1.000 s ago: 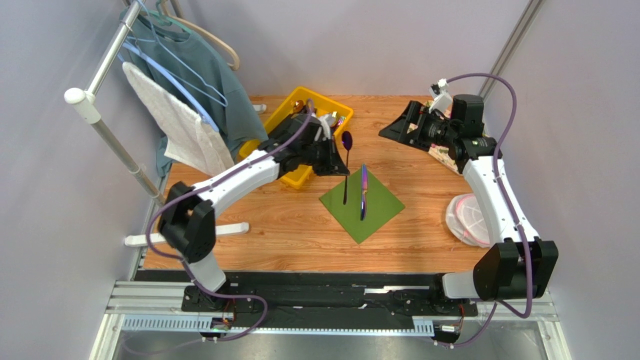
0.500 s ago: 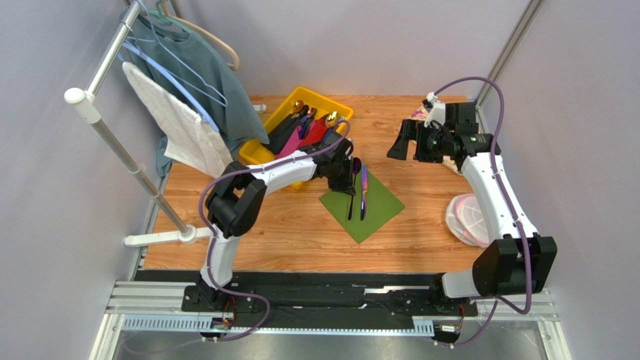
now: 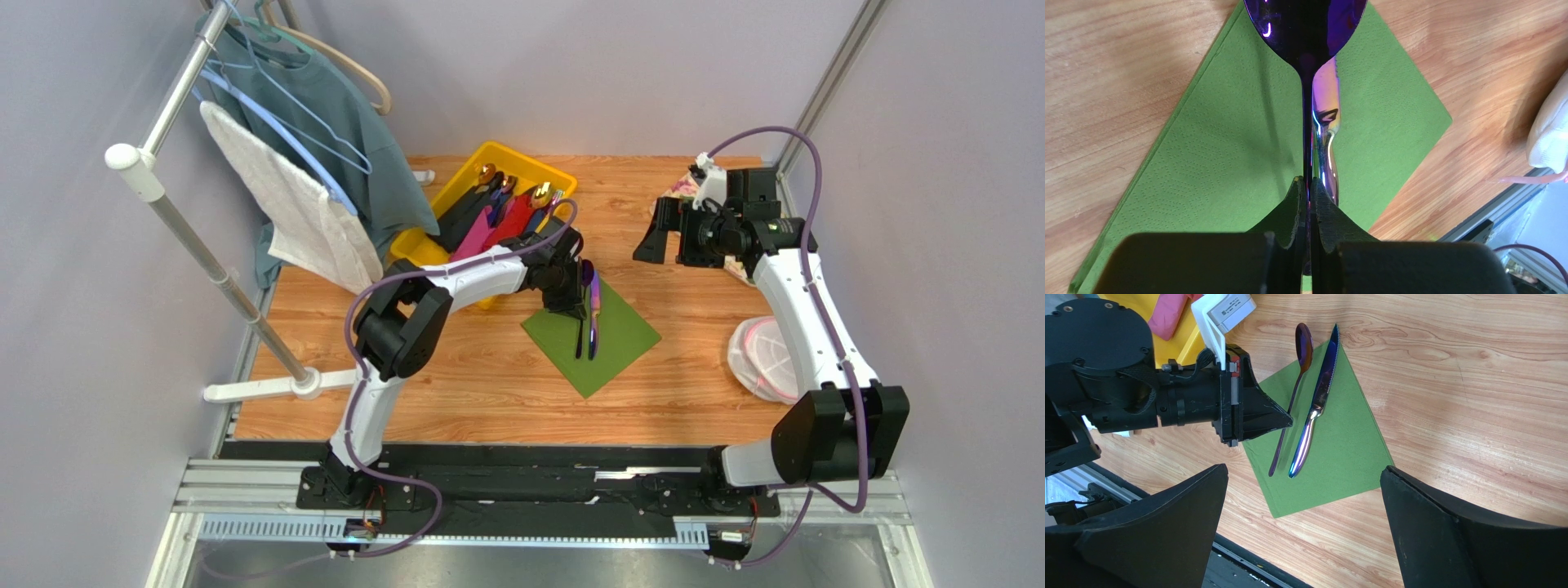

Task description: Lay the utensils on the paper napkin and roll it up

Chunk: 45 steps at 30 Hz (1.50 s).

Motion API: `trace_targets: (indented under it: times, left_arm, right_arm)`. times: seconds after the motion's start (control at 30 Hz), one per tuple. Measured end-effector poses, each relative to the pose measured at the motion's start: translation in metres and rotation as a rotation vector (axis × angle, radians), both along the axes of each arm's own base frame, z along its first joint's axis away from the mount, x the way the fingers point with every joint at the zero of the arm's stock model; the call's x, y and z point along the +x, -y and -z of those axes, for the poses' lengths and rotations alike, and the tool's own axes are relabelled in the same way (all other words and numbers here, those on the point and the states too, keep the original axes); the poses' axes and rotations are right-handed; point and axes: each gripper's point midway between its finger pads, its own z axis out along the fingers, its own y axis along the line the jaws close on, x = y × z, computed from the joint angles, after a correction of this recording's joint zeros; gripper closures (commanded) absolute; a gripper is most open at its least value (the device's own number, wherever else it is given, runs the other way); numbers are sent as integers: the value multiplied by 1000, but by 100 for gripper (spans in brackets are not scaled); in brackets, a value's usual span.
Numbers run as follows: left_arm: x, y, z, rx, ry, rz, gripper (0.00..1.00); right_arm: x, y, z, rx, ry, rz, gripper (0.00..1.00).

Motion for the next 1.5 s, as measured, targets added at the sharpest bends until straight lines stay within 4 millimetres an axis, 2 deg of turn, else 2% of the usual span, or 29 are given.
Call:
trace_targets:
  times: [0.2, 0.53, 0.83, 1.07, 1.37, 1.47, 1.5]
  left_arm:
    - [-2, 2, 9, 2, -33, -12, 95]
    - [5, 11, 9, -21, -42, -29, 95]
    - [4, 10, 15, -14, -52, -34, 83]
    - [5, 10, 15, -14, -54, -37, 80]
    - [6, 9, 14, -22, -61, -39, 68]
    - [6, 9, 11, -29, -62, -37, 61]
    - [6, 10, 7, -35, -57, -35, 53]
  right_arm:
    - [-1, -1, 1, 3, -5, -3, 0]
    - [-1, -1, 0, 5, -5, -5, 0]
    - [-2, -3, -1, 15, -5, -14, 0]
    - [-2, -4, -1, 20, -7, -17, 0]
    - [-3, -5, -1, 23, -7, -20, 0]
    - [-3, -5, -1, 23, -7, -20, 0]
    - [-3, -5, -1, 23, -7, -20, 0]
